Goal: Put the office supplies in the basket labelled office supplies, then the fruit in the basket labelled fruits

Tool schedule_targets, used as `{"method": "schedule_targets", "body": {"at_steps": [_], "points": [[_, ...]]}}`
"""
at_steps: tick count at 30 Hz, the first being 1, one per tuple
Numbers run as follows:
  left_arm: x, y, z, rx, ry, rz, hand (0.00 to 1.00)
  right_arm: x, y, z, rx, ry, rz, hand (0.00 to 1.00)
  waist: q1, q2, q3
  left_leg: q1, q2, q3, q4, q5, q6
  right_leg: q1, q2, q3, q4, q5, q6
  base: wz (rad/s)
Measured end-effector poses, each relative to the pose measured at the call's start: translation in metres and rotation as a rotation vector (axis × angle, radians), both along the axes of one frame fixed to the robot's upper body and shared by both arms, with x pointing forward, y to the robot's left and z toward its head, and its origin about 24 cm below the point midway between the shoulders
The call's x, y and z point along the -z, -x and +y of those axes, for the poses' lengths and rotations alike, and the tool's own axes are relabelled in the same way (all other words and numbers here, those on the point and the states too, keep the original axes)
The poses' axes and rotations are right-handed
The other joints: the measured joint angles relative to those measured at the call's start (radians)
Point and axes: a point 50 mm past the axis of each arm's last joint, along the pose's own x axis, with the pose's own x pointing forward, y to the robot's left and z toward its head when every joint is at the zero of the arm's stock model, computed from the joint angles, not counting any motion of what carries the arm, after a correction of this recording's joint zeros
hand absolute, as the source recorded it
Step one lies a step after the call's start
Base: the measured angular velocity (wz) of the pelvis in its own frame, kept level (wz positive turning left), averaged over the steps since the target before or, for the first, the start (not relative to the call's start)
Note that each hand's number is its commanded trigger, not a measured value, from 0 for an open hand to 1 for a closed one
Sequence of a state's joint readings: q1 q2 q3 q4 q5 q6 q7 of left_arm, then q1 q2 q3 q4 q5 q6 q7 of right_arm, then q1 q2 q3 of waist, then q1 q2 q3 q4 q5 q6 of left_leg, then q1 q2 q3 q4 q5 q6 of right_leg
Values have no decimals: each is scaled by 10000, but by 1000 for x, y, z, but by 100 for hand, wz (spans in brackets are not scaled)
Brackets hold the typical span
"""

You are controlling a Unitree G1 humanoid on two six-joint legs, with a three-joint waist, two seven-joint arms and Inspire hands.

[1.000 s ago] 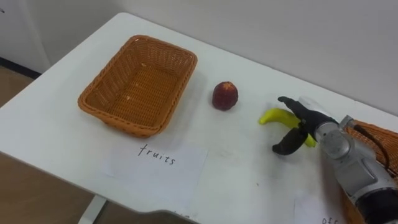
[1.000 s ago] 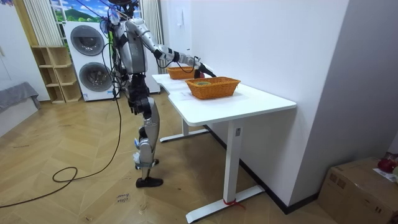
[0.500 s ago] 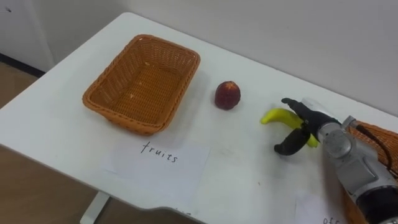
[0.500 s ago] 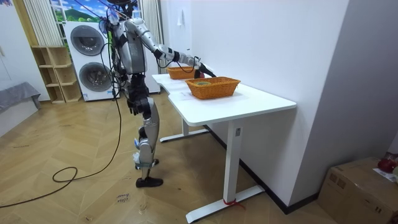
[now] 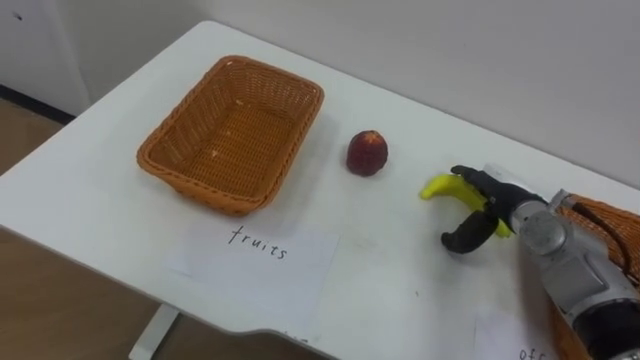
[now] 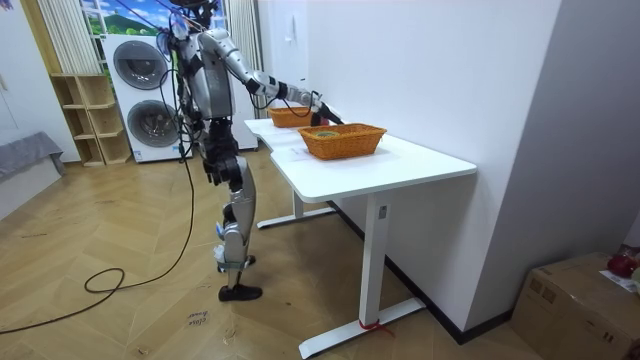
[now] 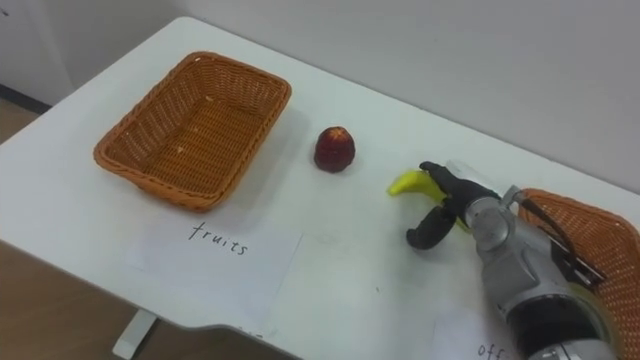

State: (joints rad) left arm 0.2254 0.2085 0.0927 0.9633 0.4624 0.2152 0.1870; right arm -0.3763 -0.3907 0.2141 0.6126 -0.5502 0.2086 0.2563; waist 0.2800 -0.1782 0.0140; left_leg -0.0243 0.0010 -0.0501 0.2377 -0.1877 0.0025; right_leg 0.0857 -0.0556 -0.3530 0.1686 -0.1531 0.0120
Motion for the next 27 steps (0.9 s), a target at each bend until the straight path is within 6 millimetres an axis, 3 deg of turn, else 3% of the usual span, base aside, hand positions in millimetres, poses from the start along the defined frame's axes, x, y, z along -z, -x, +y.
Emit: {"method": "schedule_targets", "body": {"at_steps": [15, 16, 17, 18, 19, 27], "points": [[1, 5, 0, -104, 16, 276, 0, 7, 4, -1, -58, -217, 824, 0, 29, 27, -19, -1, 2, -197, 6, 46, -66, 54, 42, -65, -1, 15, -25, 2], [1, 5, 0, -107, 69, 307, 0, 7, 4, -1, -67, -225, 845, 17, 30, 26, -19, -2, 4, -197, 6, 48, -67, 52, 43, -65, -1, 16, -26, 0], [1, 4, 0, -109, 100, 321, 0, 7, 4, -1, -75, -231, 869, 75, 31, 22, -21, -2, 4, -200, 4, 49, -67, 55, 43, -70, -2, 16, -26, 0], [1, 5, 0, -117, 129, 350, 0, 7, 4, -1, -82, -238, 887, 91, 39, 19, -21, 2, 3, -201, 3, 49, -67, 63, 44, -80, -2, 16, -27, 0], [1, 5, 0, -116, 130, 350, 0, 7, 4, -1, -85, -247, 921, 100, 40, 11, -20, 2, 4, -200, 2, 50, -67, 62, 44, -78, -1, 16, -27, 0], [0, 2, 0, -70, 127, 238, 0, 2, 1, -4, 108, 12, 488, 100, 48, -62, -26, 3, 8, -180, -12, 49, -67, 33, 49, -59, -2, 17, -28, 0]]}}
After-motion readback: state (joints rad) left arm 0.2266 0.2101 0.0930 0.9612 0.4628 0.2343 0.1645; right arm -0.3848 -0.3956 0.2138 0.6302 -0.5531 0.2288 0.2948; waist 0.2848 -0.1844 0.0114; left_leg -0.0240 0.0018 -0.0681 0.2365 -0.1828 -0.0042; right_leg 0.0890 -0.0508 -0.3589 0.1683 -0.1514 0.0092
